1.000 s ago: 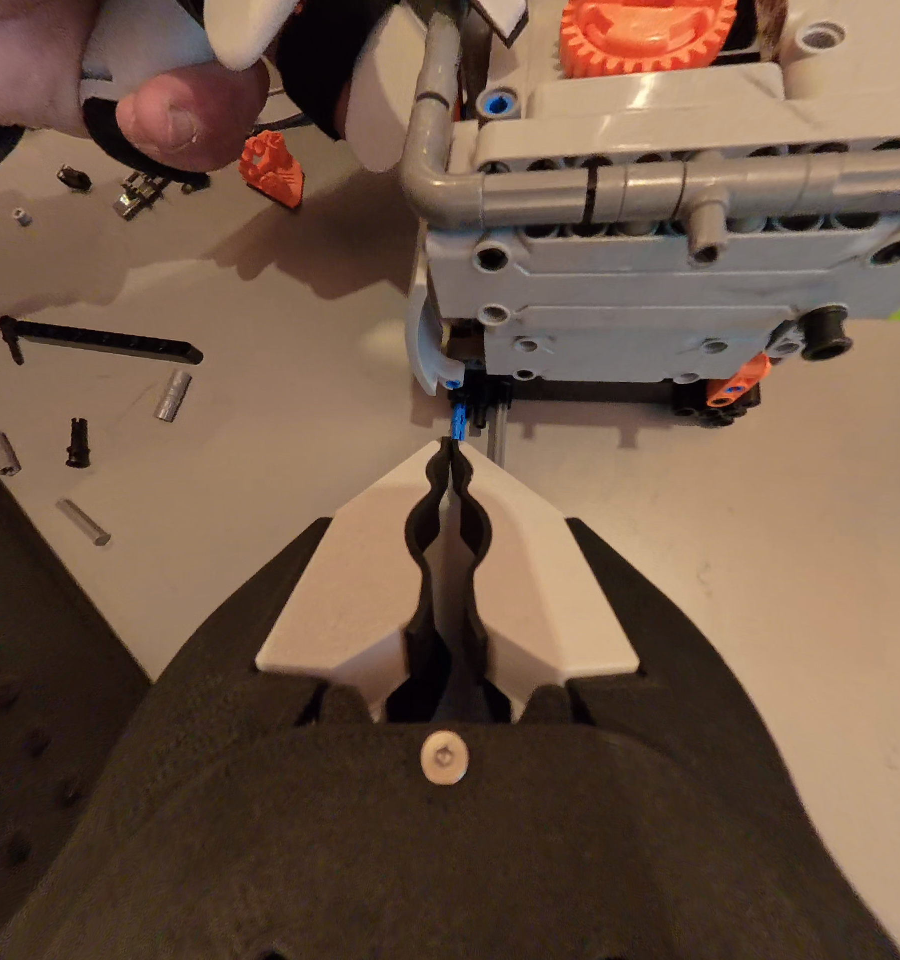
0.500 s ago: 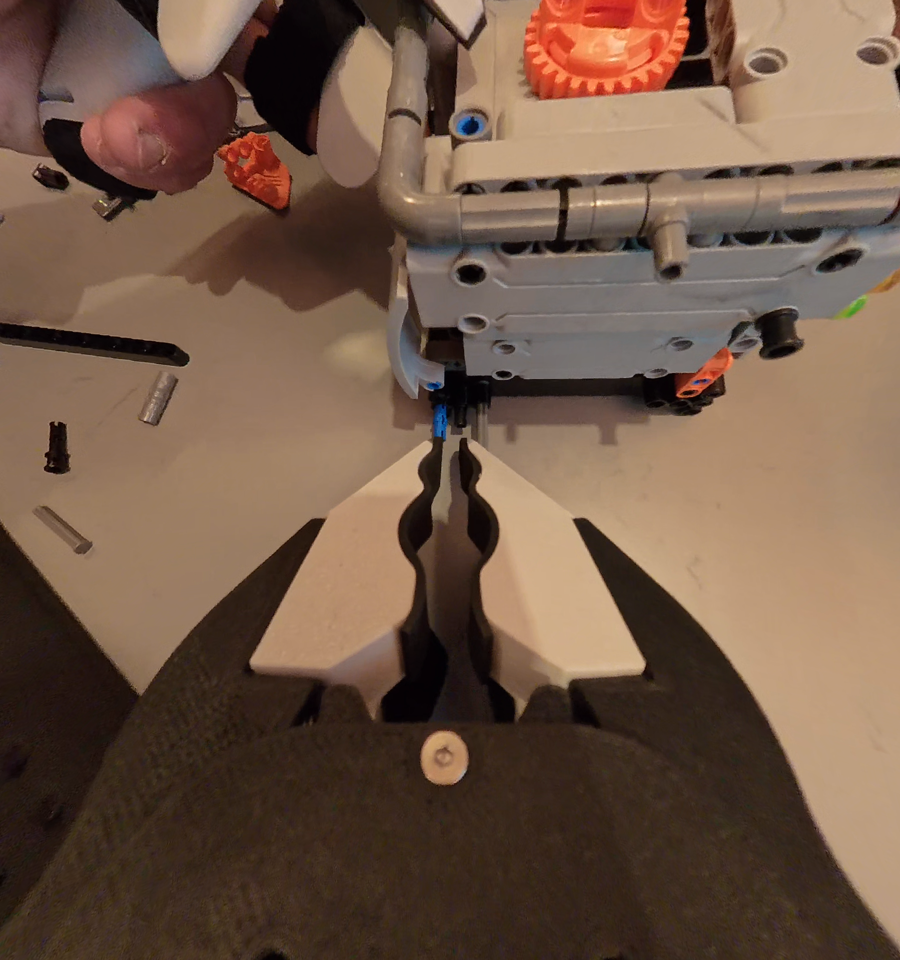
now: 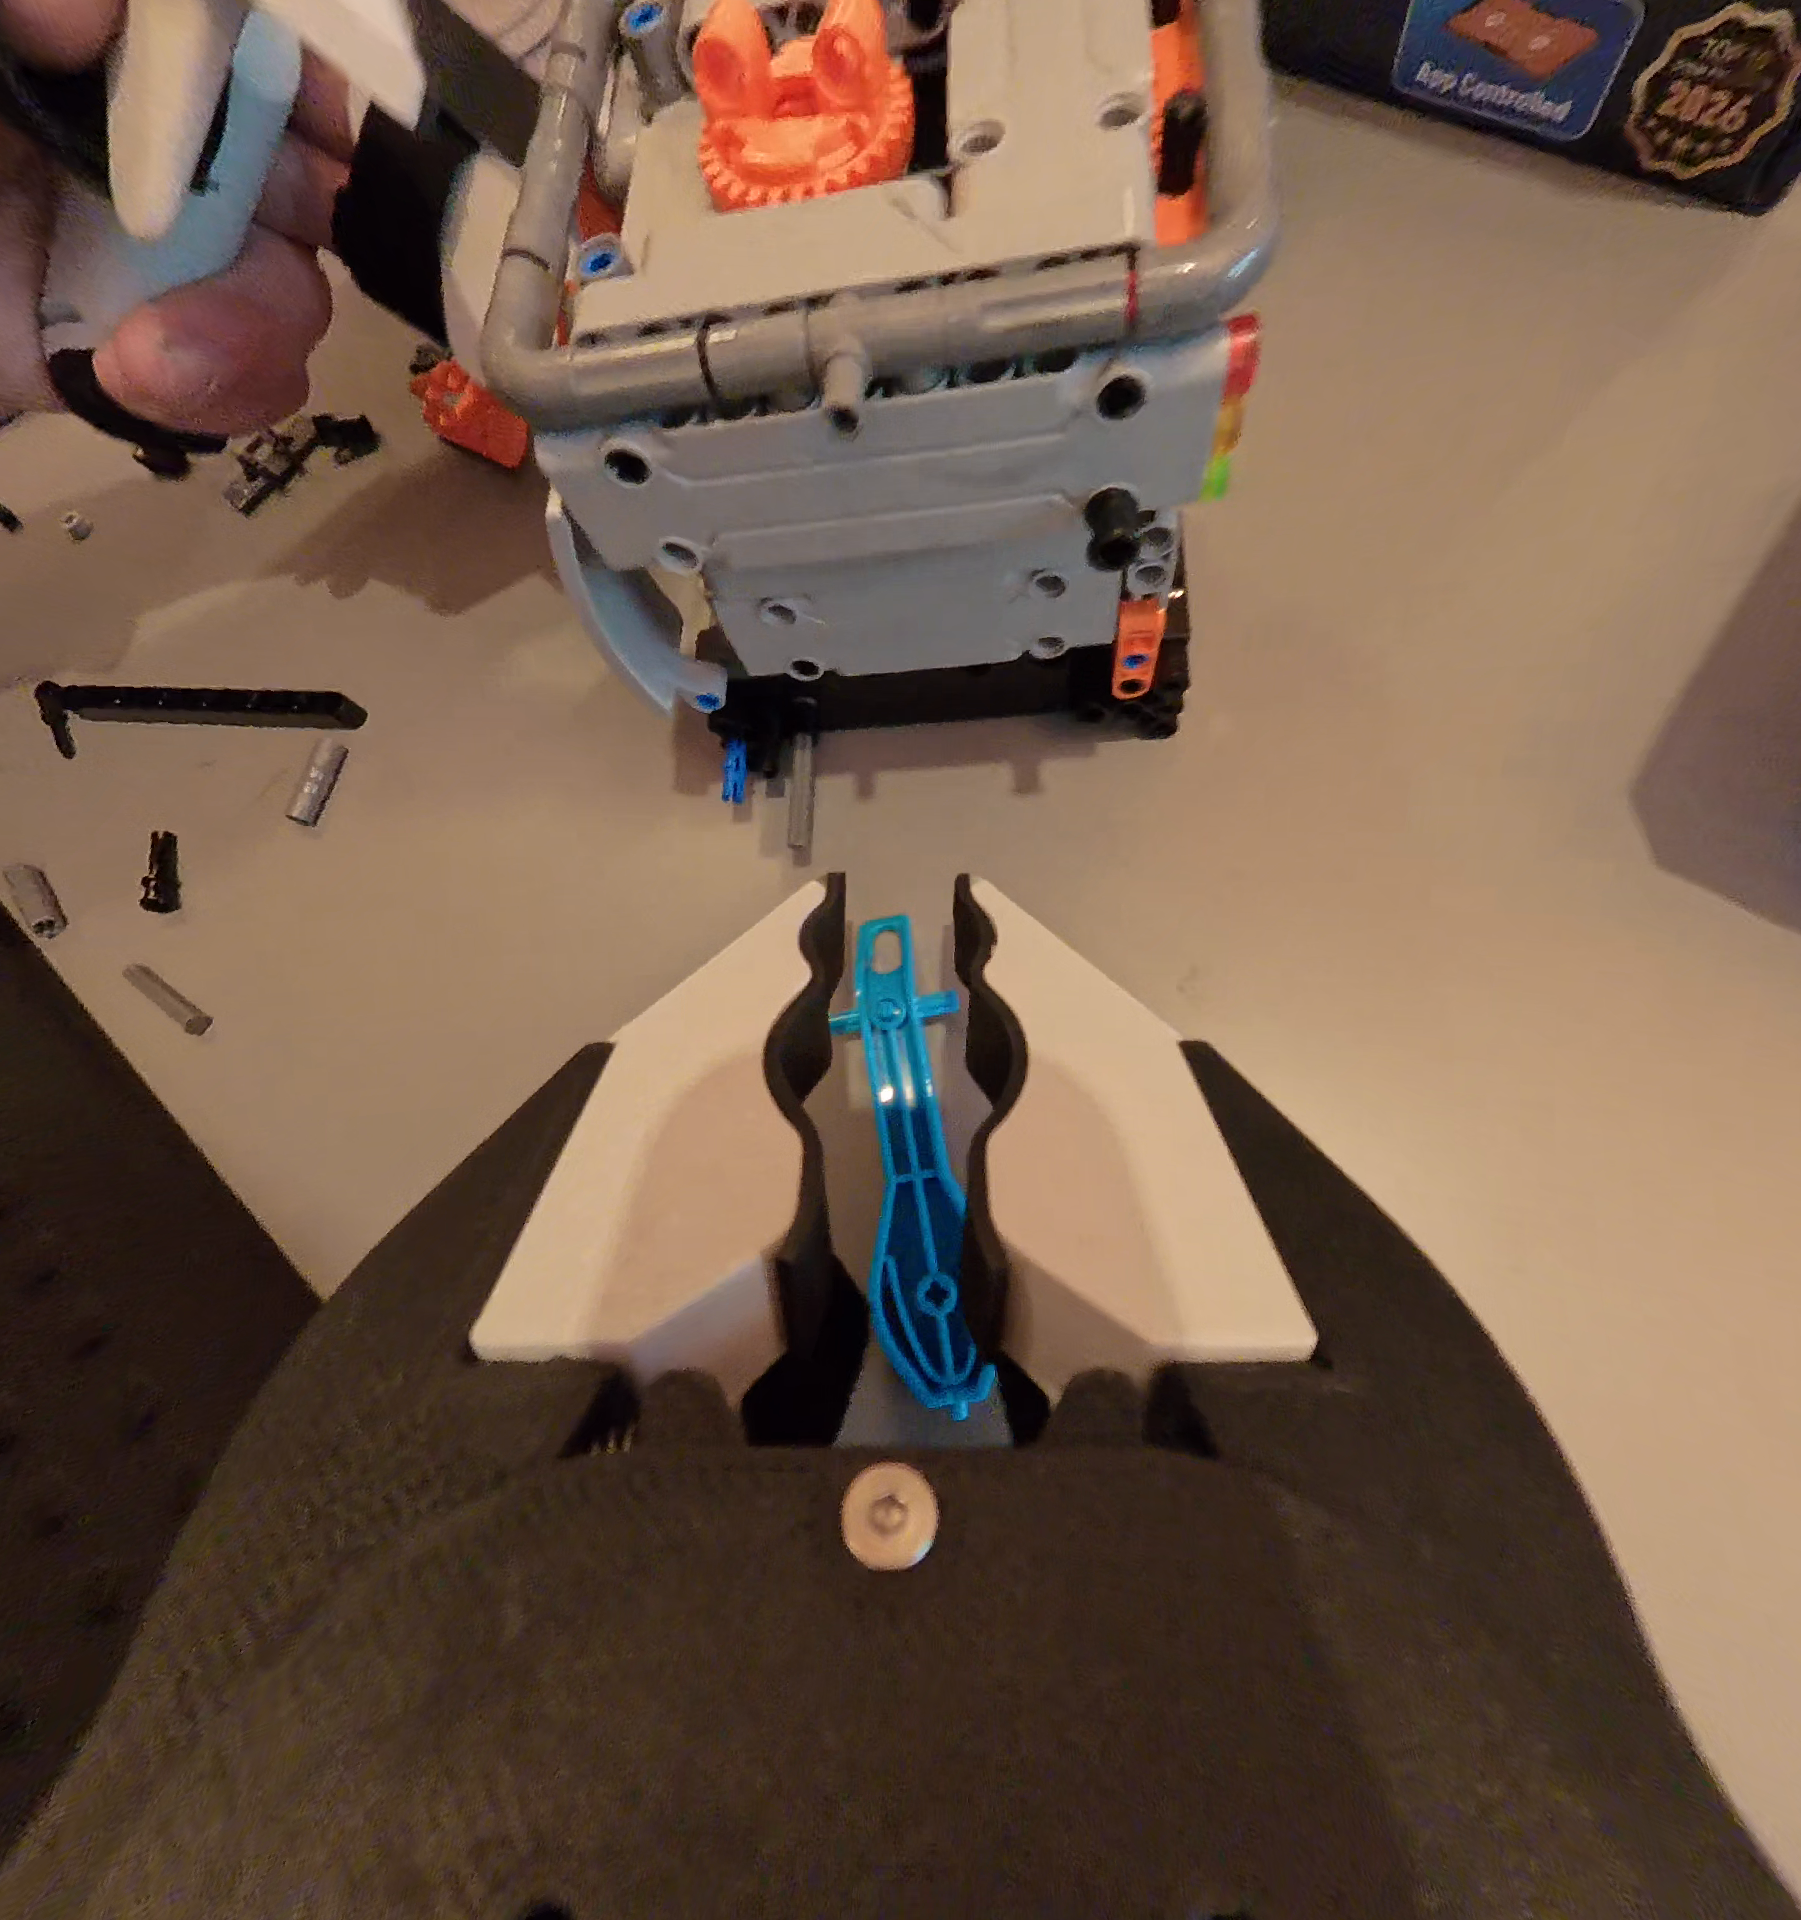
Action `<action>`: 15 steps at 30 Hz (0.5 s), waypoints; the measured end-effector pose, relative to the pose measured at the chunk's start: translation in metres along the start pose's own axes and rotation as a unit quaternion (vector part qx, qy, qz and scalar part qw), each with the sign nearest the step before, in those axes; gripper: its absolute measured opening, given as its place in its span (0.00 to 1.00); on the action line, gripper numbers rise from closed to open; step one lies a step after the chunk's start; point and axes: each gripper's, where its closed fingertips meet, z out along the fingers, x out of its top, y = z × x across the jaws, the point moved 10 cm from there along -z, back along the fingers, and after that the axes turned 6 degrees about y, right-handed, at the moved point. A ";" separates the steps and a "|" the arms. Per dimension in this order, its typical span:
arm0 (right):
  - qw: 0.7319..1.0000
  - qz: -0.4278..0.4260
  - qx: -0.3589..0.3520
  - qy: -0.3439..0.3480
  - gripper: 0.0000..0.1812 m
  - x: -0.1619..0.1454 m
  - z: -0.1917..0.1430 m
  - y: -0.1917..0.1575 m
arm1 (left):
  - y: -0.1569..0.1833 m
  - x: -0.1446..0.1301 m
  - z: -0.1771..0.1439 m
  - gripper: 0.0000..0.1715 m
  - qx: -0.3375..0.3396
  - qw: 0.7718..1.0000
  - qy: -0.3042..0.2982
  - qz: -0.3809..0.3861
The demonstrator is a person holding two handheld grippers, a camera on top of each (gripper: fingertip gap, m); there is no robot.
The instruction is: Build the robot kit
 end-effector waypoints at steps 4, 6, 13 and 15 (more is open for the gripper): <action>1.000 0.016 0.007 0.023 0.14 0.008 -0.002 0.016 | 0.012 -0.012 -0.002 0.50 0.019 1.000 0.007 -0.001; 0.999 0.025 0.008 0.036 0.20 0.014 -0.004 0.032 | 0.022 -0.018 -0.004 0.50 0.040 0.999 0.017 0.009; 0.991 -0.042 0.120 0.027 0.44 0.039 0.026 0.053 | 0.045 -0.030 -0.003 0.49 0.063 0.995 0.079 0.013; 0.985 -0.048 0.164 0.033 0.46 0.042 0.036 0.054 | 0.044 -0.030 0.001 0.50 0.072 0.993 0.090 0.014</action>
